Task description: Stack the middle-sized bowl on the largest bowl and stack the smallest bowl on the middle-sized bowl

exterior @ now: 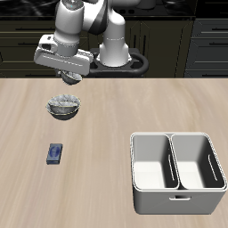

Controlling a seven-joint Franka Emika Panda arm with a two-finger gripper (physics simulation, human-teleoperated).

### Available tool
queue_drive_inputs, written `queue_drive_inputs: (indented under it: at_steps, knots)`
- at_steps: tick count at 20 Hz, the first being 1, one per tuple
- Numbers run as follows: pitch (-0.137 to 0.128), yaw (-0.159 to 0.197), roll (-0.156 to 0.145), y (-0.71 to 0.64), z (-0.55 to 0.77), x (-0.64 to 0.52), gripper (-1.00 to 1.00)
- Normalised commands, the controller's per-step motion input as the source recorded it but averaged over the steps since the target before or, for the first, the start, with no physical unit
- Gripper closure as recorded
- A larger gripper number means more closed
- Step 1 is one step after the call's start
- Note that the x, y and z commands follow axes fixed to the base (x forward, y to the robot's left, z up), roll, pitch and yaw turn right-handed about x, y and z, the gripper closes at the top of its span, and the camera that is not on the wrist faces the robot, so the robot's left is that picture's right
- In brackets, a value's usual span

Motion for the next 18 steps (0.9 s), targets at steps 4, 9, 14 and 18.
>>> queue_drive_inputs:
  at_steps: [4,9,14,18]
  knots:
    - [-0.009,-0.003,-0.009,-0.10,0.02,0.06,1.00]
    - [-0.015,0.003,0.008,-0.05,-0.03,0.15,1.00]
    - [0.015,0.001,-0.013,-0.02,-0.18,0.17,1.00]
    - [0.037,0.003,-0.020,-0.09,-0.30,0.18,1.00]
